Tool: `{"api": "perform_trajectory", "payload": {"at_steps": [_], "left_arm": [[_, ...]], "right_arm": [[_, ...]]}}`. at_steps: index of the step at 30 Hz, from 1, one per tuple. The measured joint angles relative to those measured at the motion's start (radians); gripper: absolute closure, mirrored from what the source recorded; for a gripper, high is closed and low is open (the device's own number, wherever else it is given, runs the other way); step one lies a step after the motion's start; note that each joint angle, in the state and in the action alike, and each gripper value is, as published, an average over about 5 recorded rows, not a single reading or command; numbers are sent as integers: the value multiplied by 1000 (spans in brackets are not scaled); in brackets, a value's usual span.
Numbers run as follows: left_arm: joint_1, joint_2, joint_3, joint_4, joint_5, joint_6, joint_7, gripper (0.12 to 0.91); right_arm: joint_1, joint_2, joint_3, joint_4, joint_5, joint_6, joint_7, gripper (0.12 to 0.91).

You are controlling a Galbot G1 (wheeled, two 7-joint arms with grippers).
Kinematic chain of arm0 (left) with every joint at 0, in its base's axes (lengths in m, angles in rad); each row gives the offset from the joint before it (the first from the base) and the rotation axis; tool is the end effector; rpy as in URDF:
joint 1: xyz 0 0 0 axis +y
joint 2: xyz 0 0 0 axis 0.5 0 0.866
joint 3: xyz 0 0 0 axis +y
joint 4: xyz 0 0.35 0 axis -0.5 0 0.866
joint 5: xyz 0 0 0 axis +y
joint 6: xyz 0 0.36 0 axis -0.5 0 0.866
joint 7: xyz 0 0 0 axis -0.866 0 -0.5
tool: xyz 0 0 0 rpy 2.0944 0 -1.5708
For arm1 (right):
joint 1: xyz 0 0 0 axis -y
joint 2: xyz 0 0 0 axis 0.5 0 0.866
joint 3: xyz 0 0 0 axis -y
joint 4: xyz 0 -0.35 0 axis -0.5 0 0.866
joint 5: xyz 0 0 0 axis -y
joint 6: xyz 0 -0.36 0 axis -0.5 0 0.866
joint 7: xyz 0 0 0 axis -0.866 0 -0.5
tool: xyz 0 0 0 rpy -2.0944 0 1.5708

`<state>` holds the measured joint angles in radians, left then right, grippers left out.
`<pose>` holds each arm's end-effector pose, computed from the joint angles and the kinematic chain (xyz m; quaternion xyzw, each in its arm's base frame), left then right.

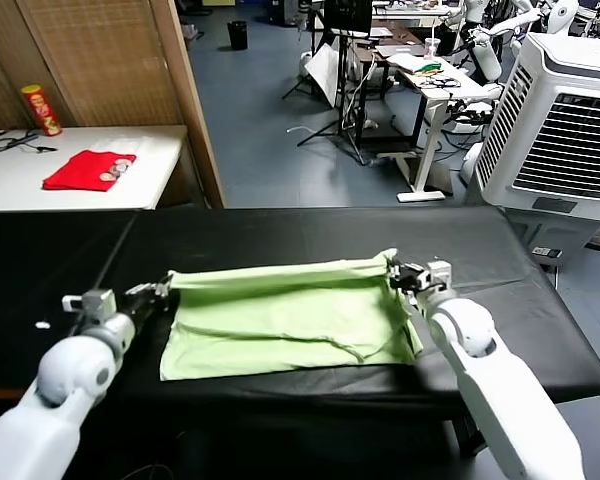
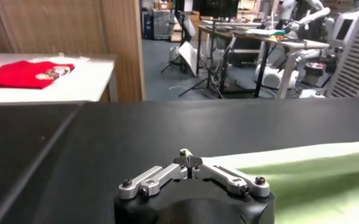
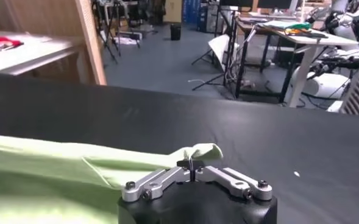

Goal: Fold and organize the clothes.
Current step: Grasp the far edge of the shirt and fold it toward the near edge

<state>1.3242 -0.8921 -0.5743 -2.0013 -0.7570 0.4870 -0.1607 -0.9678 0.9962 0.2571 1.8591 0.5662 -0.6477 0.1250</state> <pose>0.2746 0.1383 -0.2289 -0.0462 -0.9786 0.0038 0.2005 0.3523 -0.0583 -0.2301 0.1206 -0.9647 0.0668 0.2244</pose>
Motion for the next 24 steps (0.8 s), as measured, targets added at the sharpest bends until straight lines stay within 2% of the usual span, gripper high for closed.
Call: {"api": "perform_trajectory", "payload": {"at_steps": [7, 15, 17, 19, 22, 24], "left_arm": [[121, -20, -53, -71, 29, -6, 4, 903], [190, -51, -60, -93, 65, 1, 4, 903], [198, -59, -62, -99, 66, 12, 2, 894], [205, -67, -65, -106, 67, 20, 2, 861], [216, -77, -75, -119, 69, 33, 2, 726], [225, -81, -83, -130, 69, 41, 2, 609]], "right_arm": [[-92, -31, 9, 105, -24, -78, 12, 904], [-160, -40, 15, 139, -30, -83, 7, 898], [-171, -43, 20, 150, -12, -81, 3, 855], [-182, -48, 27, 164, 5, -81, -4, 762], [-199, -59, 42, 187, 19, -87, -9, 596], [-210, -65, 55, 202, 29, -88, -11, 495]]}}
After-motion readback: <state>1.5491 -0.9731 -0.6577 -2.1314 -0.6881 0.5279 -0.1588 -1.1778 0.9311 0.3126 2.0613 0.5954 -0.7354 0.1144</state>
